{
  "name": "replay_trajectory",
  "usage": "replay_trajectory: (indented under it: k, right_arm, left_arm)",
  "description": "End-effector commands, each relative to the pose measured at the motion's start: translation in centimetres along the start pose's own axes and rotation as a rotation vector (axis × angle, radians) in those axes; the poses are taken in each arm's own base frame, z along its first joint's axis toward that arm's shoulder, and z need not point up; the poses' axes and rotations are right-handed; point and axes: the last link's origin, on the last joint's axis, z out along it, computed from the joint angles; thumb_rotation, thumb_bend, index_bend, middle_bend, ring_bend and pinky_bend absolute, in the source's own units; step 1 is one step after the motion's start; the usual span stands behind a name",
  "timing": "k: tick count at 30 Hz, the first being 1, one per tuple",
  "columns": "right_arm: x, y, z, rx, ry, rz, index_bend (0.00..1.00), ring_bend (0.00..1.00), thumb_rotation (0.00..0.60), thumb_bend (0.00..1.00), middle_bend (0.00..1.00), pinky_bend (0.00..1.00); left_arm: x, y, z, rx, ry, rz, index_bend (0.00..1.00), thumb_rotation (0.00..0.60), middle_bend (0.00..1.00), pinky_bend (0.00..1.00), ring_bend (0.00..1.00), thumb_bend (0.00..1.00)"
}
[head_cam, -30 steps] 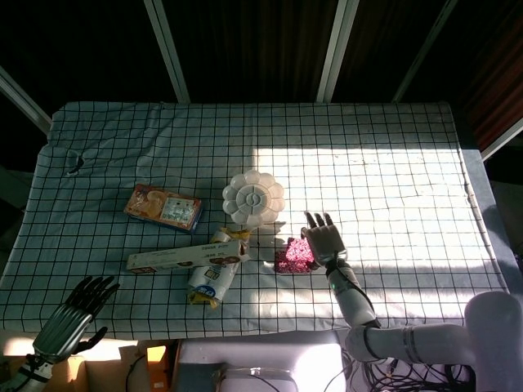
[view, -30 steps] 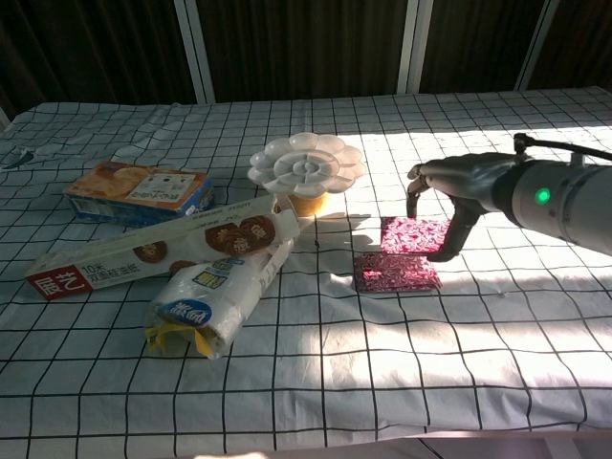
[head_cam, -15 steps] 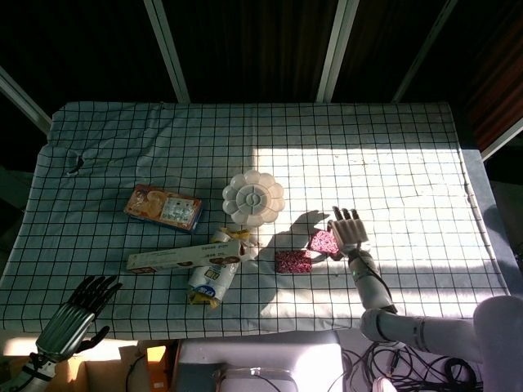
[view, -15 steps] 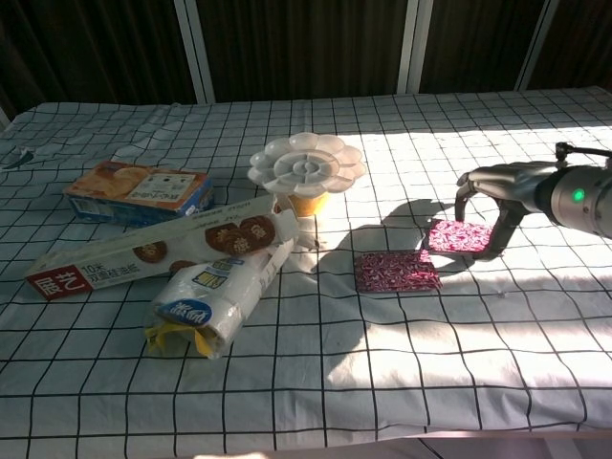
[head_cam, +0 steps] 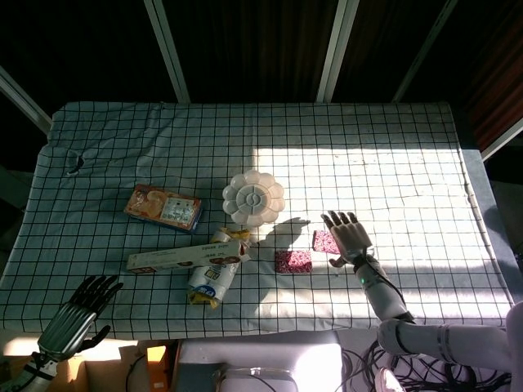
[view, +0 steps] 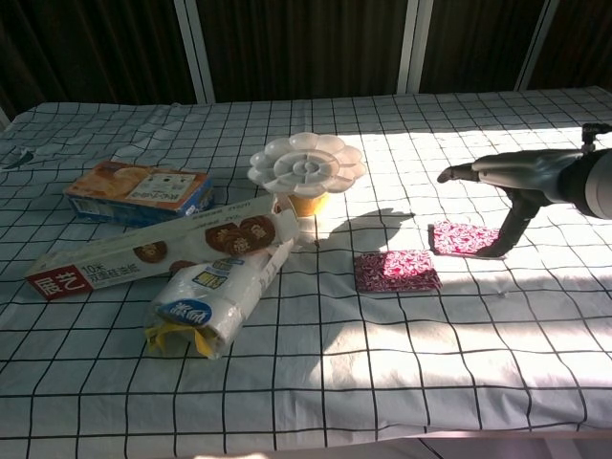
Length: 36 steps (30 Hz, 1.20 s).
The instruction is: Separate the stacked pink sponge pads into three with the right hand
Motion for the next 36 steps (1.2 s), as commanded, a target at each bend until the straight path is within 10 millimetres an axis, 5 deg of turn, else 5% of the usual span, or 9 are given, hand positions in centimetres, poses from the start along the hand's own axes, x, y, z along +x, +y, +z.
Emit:
replay_trajectory:
  k: [1,15,36]
  right_arm:
    - [0.1,-1.2,-1.4,0.081,-0.021,0.036,0.06,0.00,0.600,0.16,0.00,0.00]
    - [-2.1,-6.4,0.6,0.115,-0.038,-0.016,0.12,0.00,0.600,0.16,0.00,0.00]
    - [-3.1,-7.0,1.3,0.086,-0.050,-0.069,0.30,0.00,0.600,0.16,0.00,0.00]
  left_arm:
    - [0.0,0.0,0.0,0.000,-0.003,-0.001,0.00,0.600,0.00,0.00,0.00,0.34]
    - [0.1,-0.2,-0.1,0.017,-0.015,-0.002,0.00,0.600,0.00,0.00,0.00,0.34]
    - [0.2,-0.7,-0.4,0.023,-0.015,-0.007,0.00,0.600,0.00,0.00,0.00,0.34]
